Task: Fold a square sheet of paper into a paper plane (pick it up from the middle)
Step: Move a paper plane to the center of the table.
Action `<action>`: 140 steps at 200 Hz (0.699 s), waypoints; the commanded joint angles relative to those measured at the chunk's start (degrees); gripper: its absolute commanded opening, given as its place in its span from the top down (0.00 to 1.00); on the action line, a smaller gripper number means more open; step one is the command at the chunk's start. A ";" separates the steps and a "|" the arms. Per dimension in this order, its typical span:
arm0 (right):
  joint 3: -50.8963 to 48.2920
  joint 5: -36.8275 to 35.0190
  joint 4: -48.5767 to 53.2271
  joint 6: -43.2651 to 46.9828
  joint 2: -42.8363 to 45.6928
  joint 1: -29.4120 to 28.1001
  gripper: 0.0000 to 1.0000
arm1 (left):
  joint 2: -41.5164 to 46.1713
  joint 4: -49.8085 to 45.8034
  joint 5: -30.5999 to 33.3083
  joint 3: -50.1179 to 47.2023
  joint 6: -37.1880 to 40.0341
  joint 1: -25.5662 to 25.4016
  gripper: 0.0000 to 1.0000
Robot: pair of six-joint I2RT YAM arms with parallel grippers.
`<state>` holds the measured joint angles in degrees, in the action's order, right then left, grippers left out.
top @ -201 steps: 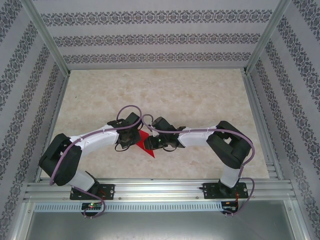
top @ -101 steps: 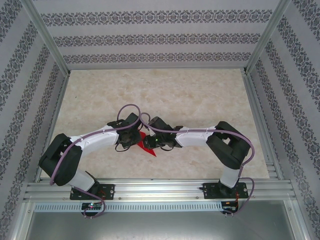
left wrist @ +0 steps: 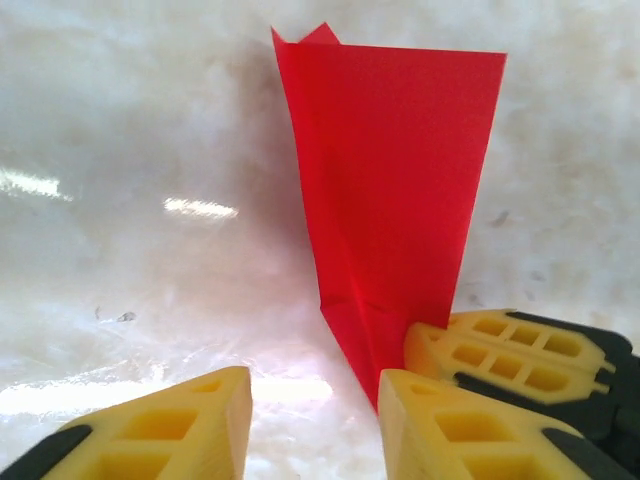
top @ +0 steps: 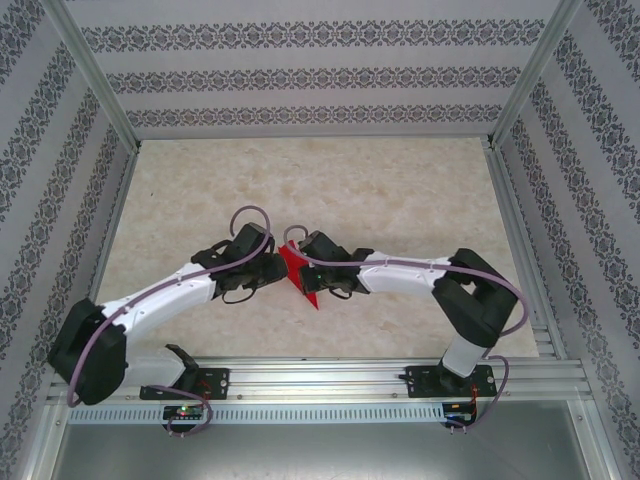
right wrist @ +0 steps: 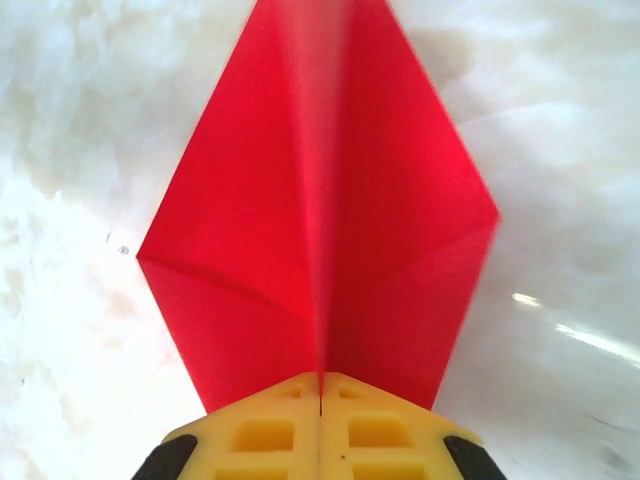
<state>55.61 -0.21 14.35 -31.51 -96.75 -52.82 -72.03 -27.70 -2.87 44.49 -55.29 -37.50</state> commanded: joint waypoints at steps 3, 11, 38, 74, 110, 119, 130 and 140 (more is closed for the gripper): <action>2.00 -13.50 10.42 -3.71 4.53 1.54 1.00 | 5.48 0.43 2.41 -1.36 2.64 0.71 0.55; 2.38 -15.07 12.89 -5.10 4.39 2.76 1.00 | 6.38 -0.14 3.49 -1.79 2.56 0.92 0.52; 2.51 -14.08 14.24 -7.27 2.40 6.50 1.00 | 6.69 -2.46 6.13 -2.83 1.64 1.71 0.51; 5.49 -12.41 15.71 -8.27 -2.71 7.95 0.99 | 7.98 -1.48 6.66 -5.19 -0.07 2.65 0.49; 6.60 -11.25 15.80 -9.96 -5.97 8.06 0.95 | 7.14 -2.52 6.08 -4.69 1.18 3.39 0.49; 6.95 -11.28 16.20 -10.05 -6.45 8.06 0.92 | 6.90 -2.60 5.91 -4.64 1.45 3.47 0.49; 7.39 -11.65 16.99 -10.17 -6.97 8.08 0.91 | 6.49 -2.34 5.68 -4.60 1.41 3.43 0.49; 7.57 -11.75 17.16 -9.91 -7.29 8.07 0.89 | 6.21 -1.94 5.47 -4.66 1.17 3.43 0.49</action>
<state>61.84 -11.77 29.56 -40.34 -102.17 -44.88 -65.36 -29.04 2.24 39.35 -54.43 -34.76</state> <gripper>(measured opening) 0.095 0.513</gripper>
